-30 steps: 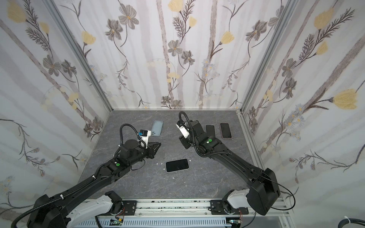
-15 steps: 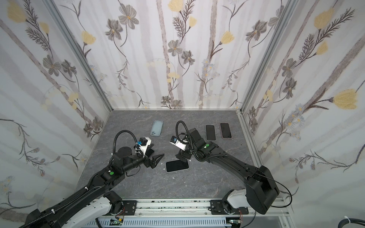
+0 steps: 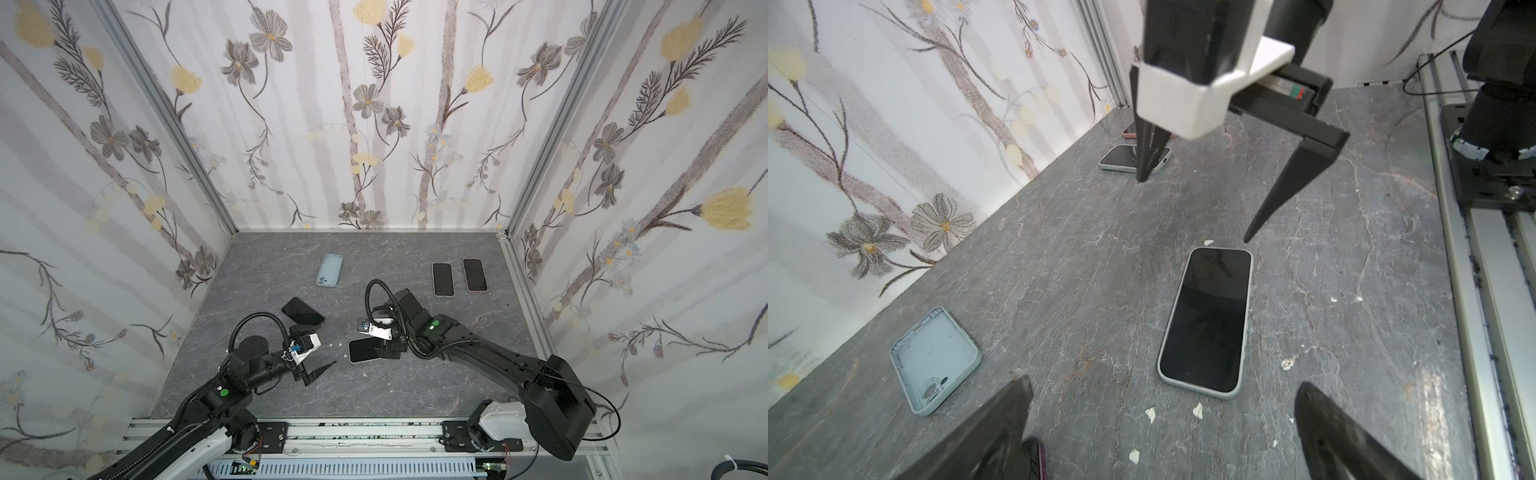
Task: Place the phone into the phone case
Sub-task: 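Grasp the cased black phone with the right gripper while the left draws back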
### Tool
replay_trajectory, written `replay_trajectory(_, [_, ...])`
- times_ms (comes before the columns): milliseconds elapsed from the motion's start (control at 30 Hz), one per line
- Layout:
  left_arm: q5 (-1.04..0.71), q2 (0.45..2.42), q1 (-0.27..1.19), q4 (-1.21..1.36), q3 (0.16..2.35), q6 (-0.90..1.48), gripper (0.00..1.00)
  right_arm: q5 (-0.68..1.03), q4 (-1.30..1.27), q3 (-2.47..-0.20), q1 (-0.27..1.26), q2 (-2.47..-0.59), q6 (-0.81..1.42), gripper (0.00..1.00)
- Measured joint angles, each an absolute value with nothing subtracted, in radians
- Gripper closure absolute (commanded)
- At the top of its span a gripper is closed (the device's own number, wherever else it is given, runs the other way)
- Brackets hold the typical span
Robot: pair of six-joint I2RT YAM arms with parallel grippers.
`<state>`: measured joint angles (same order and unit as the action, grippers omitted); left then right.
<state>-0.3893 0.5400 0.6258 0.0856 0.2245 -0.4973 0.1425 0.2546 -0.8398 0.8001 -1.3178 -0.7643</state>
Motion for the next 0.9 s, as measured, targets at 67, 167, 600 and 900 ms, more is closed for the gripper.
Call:
replay_trajectory(67, [-0.384, 0.537, 0.626, 0.087, 0.213, -0.520, 0.00, 0.149, 0.247, -0.852, 0.804, -1.340, -0.790, 0.00])
replay_trajectory(167, [-0.382, 0.538, 0.626, 0.087, 0.203, -0.541, 0.00, 0.171, 0.252, -0.873, 0.805, -1.394, -0.825, 0.00])
replay_trajectory(600, [-0.411, 0.539, 0.626, 0.105, 0.171, -0.577, 0.00, 0.245, 0.453, -1.101, 0.811, -1.755, -0.892, 0.00])
replay_trajectory(900, [-0.392, 0.540, 0.625, 0.129, 0.164, -0.577, 0.00, 0.267, 0.507, -1.150, 0.811, -1.869, -0.866, 0.02])
